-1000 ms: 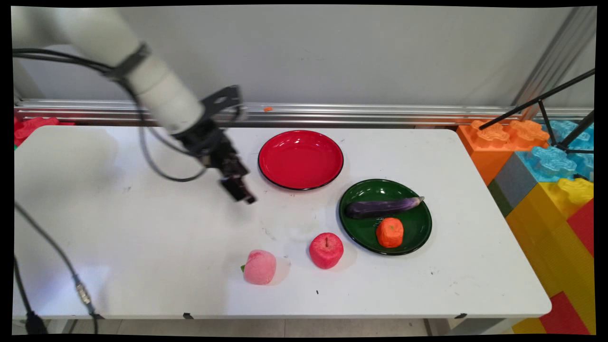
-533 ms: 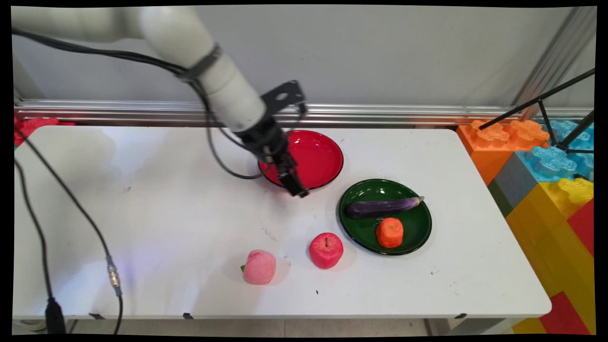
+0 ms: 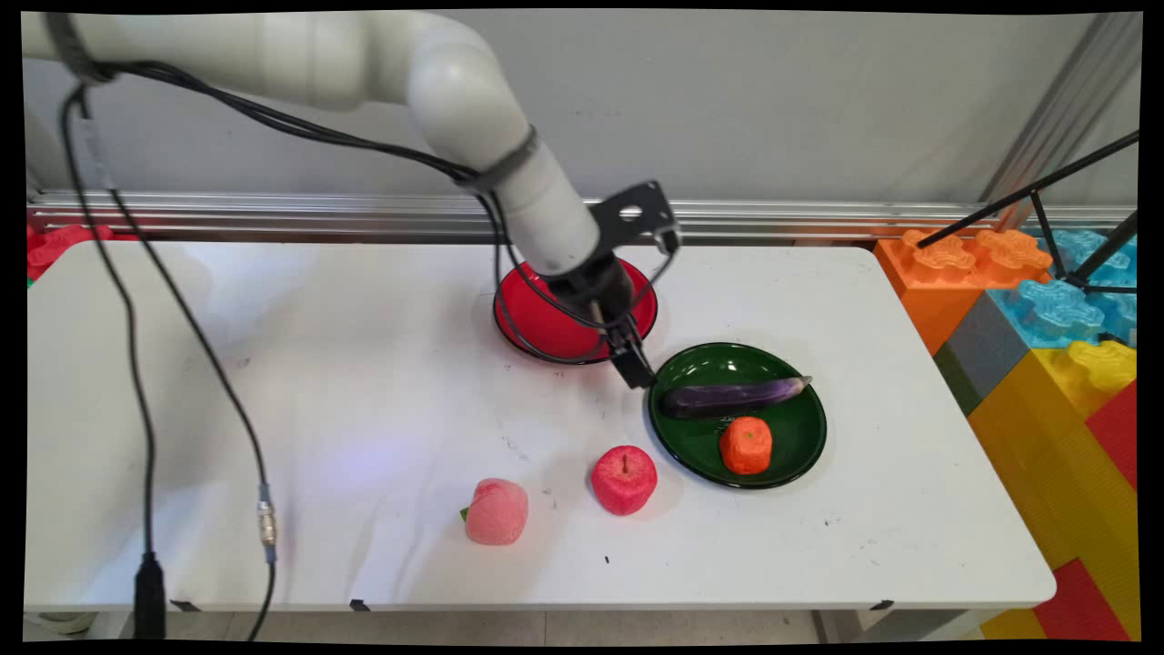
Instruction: Pick up the eggplant from the green plate
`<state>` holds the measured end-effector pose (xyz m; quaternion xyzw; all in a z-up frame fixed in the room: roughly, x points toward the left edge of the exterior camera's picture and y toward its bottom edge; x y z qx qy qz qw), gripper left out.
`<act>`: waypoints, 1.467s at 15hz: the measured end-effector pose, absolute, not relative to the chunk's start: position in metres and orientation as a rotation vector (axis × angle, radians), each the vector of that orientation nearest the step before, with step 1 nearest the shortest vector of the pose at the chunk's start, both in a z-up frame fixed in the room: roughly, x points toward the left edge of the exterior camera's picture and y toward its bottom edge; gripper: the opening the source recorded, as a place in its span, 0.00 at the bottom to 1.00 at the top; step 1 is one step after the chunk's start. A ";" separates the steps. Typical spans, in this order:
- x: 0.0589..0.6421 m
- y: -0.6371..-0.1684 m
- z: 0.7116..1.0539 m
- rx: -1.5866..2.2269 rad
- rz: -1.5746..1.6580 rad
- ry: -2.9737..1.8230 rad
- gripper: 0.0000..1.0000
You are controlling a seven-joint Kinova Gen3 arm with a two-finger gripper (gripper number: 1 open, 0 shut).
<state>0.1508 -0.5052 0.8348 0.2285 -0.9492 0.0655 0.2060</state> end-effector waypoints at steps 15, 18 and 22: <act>0.076 -0.528 0.780 0.596 0.145 -2.682 1.00; 0.071 -0.530 0.774 0.588 0.142 -2.697 1.00; 0.068 -0.532 0.768 0.578 0.139 -2.712 1.00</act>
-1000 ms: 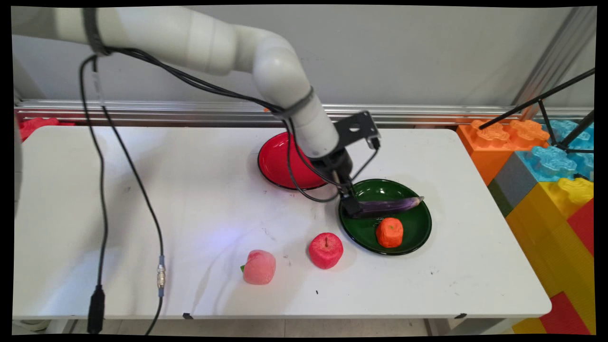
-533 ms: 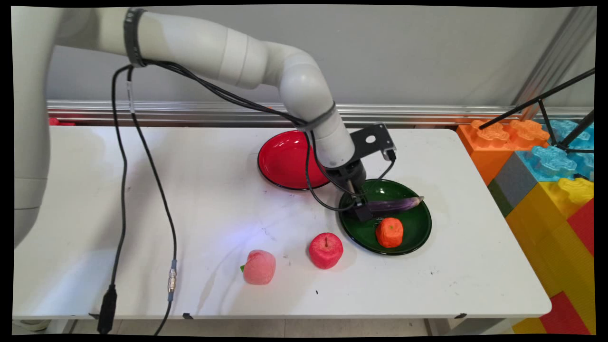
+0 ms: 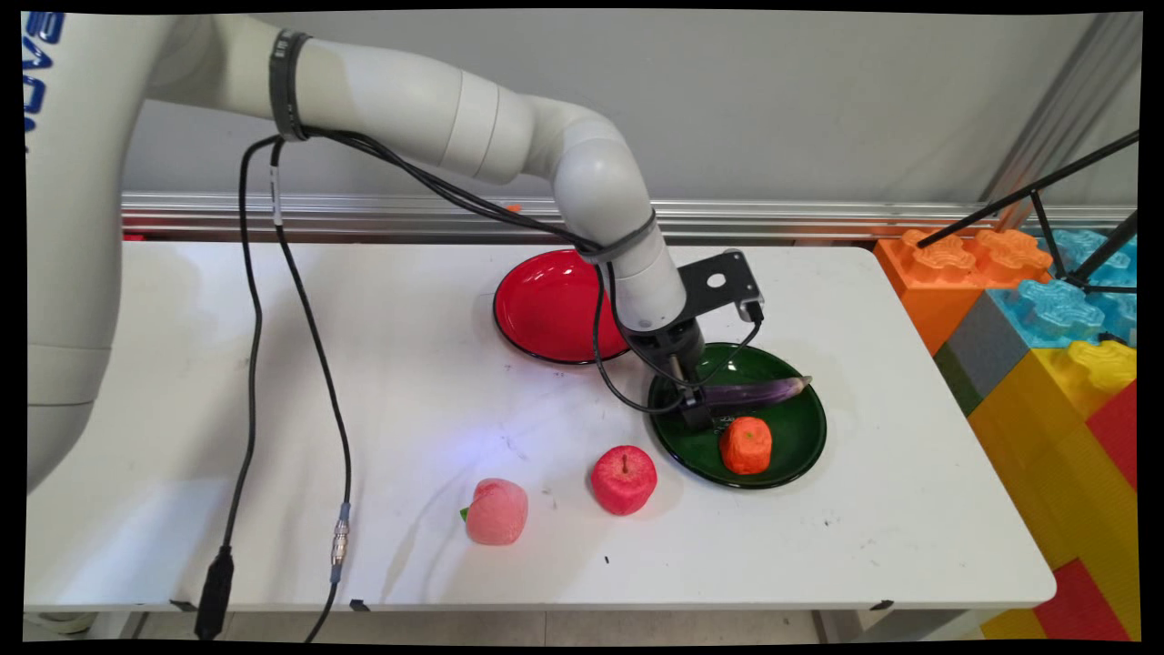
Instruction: Pick up the eggplant from the green plate, then place the picked object on the table
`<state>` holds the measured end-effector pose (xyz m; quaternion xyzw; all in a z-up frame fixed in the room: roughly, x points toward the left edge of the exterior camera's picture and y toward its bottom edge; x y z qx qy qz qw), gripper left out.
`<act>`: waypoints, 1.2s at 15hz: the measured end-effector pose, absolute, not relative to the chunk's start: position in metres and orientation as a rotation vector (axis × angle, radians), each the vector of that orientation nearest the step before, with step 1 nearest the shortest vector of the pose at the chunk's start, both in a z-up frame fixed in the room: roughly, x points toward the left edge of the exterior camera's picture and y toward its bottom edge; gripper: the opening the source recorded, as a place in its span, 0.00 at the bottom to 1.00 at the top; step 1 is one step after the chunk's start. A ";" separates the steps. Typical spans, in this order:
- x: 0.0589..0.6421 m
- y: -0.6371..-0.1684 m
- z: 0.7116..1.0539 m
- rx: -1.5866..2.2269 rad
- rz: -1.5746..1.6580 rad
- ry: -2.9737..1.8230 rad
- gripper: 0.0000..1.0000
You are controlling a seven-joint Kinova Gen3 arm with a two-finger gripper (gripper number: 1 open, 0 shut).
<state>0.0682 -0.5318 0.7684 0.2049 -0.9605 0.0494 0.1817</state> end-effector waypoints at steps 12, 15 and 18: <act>0.060 -0.532 0.782 0.572 0.151 -2.705 0.00; 0.060 -0.530 0.800 0.597 0.147 -2.695 0.00; 0.061 -0.529 0.826 0.630 0.143 -2.685 0.00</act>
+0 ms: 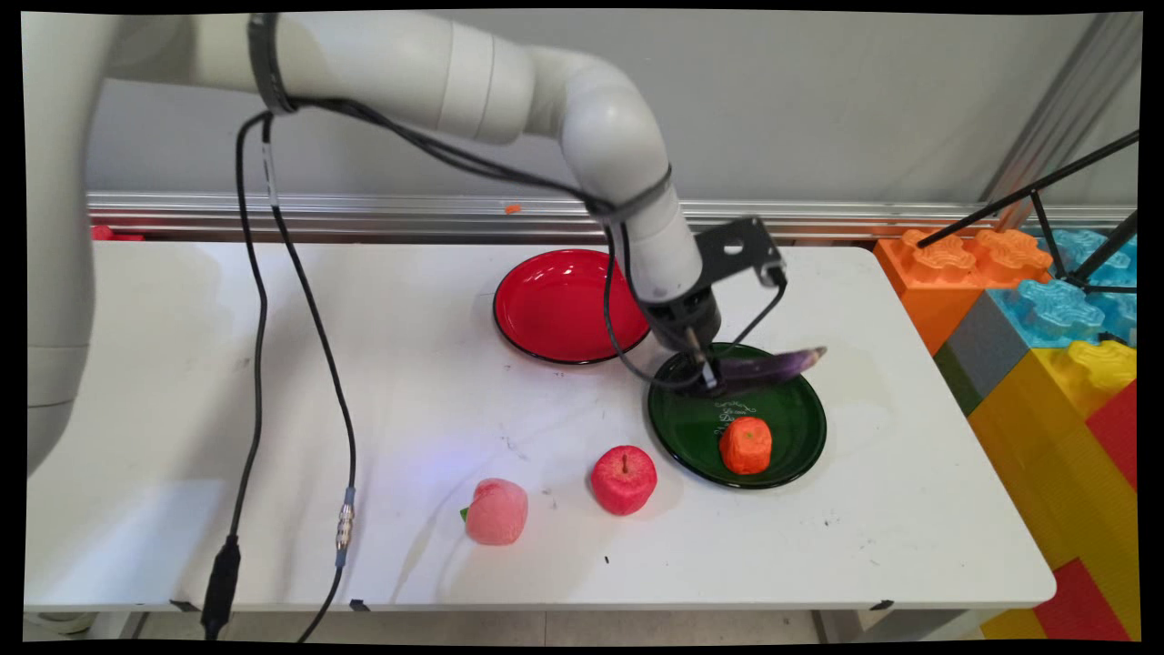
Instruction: Place the picked object on the table
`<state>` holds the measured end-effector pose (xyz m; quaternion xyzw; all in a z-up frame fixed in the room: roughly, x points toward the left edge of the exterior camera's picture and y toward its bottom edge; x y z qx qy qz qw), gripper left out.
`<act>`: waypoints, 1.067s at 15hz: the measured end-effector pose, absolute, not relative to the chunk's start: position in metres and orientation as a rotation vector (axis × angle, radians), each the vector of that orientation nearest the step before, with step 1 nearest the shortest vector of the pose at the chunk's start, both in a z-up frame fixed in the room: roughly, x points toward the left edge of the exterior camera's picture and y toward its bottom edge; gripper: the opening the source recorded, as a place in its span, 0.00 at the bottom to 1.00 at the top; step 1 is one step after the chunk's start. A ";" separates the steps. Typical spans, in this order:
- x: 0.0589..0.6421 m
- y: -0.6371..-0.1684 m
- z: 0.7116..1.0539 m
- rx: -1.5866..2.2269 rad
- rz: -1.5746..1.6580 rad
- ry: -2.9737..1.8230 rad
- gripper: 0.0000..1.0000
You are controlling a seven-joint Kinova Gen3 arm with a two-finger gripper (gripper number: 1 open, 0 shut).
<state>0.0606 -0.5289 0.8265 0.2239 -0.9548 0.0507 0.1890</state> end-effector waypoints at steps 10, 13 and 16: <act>0.109 -0.503 0.924 0.692 0.136 -2.680 0.00; 0.135 -0.490 0.942 0.686 0.129 -2.662 0.00; 0.158 -0.479 0.950 0.679 0.135 -2.664 0.00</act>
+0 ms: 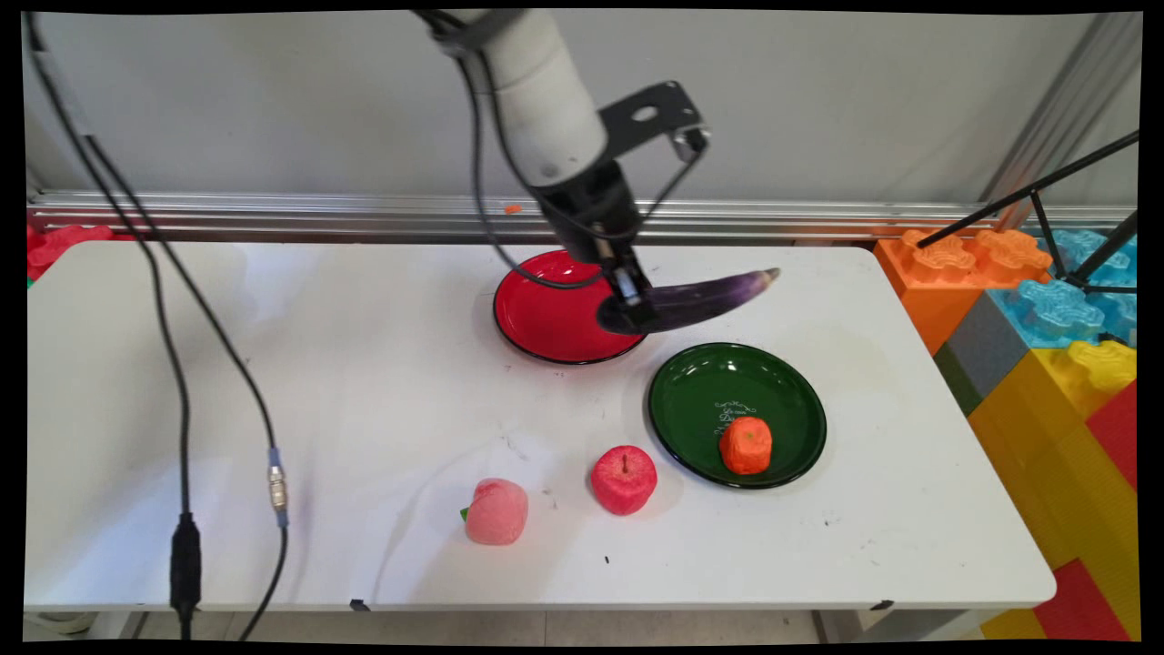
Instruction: Place the picked object on the table
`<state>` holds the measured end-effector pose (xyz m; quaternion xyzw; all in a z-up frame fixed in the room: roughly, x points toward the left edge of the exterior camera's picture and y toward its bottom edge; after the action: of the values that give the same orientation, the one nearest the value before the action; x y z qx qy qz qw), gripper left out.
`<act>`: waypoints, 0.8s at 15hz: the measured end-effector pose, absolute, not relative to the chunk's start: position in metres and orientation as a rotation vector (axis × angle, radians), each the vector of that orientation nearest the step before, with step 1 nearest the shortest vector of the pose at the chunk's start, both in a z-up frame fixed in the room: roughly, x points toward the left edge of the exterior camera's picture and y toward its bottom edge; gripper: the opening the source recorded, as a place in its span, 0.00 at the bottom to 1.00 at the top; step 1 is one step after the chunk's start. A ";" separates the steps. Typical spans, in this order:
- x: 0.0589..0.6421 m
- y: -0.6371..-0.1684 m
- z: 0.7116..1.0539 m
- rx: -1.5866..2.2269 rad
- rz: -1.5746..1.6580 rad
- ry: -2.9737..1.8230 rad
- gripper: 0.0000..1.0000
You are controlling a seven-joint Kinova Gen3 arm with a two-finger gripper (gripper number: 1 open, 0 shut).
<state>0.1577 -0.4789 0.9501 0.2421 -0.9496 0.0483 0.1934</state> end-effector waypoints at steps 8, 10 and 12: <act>0.240 -0.449 0.937 0.688 0.163 -2.733 0.00; 0.251 -0.443 0.929 0.695 0.159 -2.728 0.00; 0.258 -0.438 0.918 0.715 0.148 -2.711 0.00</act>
<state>0.2578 -0.4381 0.9183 0.2510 -0.9522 0.0521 0.1662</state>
